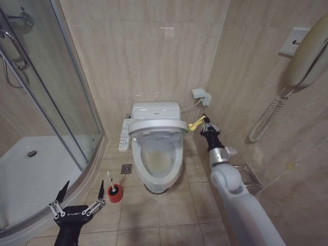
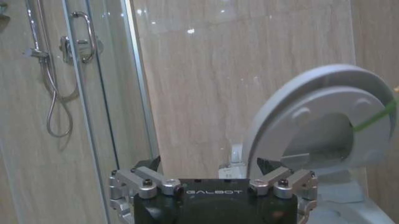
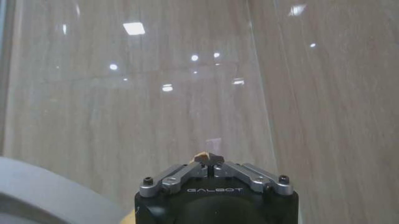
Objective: Open the toilet lid, clean the toilet bowl with a toilet brush, close the toilet lid, and flush.
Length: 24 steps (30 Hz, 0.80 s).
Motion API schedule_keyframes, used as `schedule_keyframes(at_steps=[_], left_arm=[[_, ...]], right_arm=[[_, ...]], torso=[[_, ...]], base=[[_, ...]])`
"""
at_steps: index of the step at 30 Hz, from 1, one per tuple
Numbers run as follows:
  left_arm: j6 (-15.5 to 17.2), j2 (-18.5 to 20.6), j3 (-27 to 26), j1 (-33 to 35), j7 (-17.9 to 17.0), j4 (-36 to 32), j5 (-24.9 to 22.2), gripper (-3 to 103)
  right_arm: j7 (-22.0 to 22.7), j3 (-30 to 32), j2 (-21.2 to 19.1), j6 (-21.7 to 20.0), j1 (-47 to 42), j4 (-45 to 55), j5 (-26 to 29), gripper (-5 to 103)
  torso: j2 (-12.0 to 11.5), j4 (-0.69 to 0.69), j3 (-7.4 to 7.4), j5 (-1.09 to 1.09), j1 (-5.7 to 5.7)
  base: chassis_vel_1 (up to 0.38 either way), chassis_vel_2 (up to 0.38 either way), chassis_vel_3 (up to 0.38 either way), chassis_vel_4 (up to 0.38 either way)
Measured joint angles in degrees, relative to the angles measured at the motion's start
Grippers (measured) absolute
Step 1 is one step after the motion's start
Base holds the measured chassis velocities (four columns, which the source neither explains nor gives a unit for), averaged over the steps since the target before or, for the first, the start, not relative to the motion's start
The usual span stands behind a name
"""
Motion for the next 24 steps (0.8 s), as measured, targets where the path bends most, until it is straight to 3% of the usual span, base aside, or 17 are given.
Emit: schedule_keyframes(at_steps=[6, 24], left_arm=[[0.00, 0.00, 0.00, 0.00, 0.01, 0.00, 0.00, 100], [0.00, 0.00, 0.00, 0.00, 0.01, 0.00, 0.00, 100]], right_arm=[[0.21, -1.17, -0.32, -0.76, 7.84, -5.32, 1.48, 1], [-1.02, -8.54, 4.43, -0.28, 27.66, -23.90, -0.37, 1]], torso=[[0.00, 0.00, 0.00, 0.00, 0.00], [0.00, -0.02, 0.00, -0.01, 0.00]], base=[[0.000, 0.000, 0.000, 0.000], [0.000, 0.000, 0.000, 0.000]])
